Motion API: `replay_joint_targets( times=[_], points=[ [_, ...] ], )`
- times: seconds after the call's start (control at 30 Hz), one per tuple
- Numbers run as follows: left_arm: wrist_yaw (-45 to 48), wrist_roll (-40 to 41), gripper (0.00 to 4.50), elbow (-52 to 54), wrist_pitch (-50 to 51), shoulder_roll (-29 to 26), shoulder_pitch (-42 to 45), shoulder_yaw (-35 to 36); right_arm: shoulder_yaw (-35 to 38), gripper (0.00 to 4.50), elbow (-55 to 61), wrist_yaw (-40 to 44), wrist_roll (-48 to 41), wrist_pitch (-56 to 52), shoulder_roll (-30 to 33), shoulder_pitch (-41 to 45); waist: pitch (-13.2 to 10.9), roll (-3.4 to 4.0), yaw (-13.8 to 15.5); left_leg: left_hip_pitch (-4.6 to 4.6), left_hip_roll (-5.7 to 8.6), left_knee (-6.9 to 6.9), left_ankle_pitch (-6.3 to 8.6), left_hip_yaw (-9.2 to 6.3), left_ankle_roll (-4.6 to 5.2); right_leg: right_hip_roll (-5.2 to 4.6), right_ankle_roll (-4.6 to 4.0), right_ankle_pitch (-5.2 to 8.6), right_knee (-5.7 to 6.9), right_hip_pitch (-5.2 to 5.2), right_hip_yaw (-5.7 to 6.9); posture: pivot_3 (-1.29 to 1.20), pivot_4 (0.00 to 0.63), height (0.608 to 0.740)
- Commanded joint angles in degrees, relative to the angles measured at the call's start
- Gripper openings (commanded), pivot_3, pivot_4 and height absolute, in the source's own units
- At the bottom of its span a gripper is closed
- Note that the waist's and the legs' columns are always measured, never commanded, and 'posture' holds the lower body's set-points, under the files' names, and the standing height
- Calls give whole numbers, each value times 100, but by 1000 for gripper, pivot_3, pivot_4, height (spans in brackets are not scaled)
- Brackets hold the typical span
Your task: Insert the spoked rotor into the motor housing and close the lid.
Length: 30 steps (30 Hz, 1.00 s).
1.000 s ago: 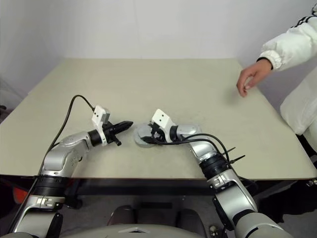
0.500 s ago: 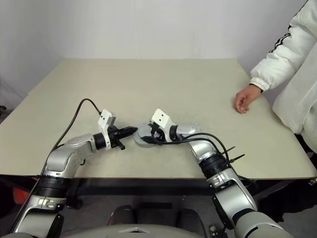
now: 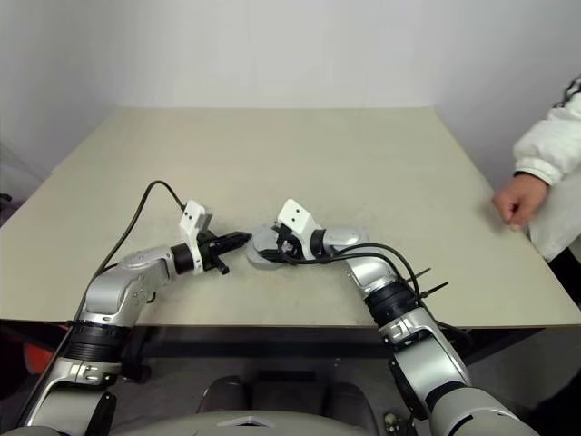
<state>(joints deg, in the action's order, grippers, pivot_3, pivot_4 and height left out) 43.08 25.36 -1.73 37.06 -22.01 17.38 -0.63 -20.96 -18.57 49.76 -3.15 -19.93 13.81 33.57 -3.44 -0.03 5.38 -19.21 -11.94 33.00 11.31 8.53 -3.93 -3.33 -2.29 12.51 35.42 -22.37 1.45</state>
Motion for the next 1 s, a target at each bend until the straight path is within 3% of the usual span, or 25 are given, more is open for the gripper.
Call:
replay_joint_targets(
  times=[0.03, 0.33, 0.8, 0.93, 1.0],
  points=[
    [-41, -9, 17, 198, 121, 7, 68, -109, -65, 2944, -207, -141, 242, -120, 94, -93, 0, 0, 0, 0, 0, 0, 0, 0, 0, 0, 0, 0, 0, 0, 0, 0, 0, 740],
    [-342, -433, 17, -209, 257, -31, 218, -406, -35, 2944, -288, -186, 234, -125, 67, -26, 7, 10, 1, 8, 2, -7, 0, 0, 0, 0, 2, 1, -24, 14, 0, 0, 0, 740],
    [-302, -416, 17, -7, 416, -124, 83, -500, 42, 2944, -329, -130, 121, -200, 51, 23, 53, 32, -3, 13, 5, -31, 0, 0, 0, 0, 4, 1, -64, 25, 0, 0, 0, 740],
    [-311, -435, 0, -27, 390, -131, 87, -494, -10, 4276, -36, -43, 133, -76, 124, -75, 54, 33, -1, 11, 6, -32, 0, 0, 0, -1, 4, 2, -67, 23, 1, 0, 0, 740],
    [-310, -441, 0, -38, 380, -136, 89, -486, -30, 4276, 167, 0, 133, -43, 182, -140, 54, 32, 0, 10, 6, -32, 1, 0, 1, -1, 5, 2, -68, 21, 0, 0, 0, 740]
  ],
)
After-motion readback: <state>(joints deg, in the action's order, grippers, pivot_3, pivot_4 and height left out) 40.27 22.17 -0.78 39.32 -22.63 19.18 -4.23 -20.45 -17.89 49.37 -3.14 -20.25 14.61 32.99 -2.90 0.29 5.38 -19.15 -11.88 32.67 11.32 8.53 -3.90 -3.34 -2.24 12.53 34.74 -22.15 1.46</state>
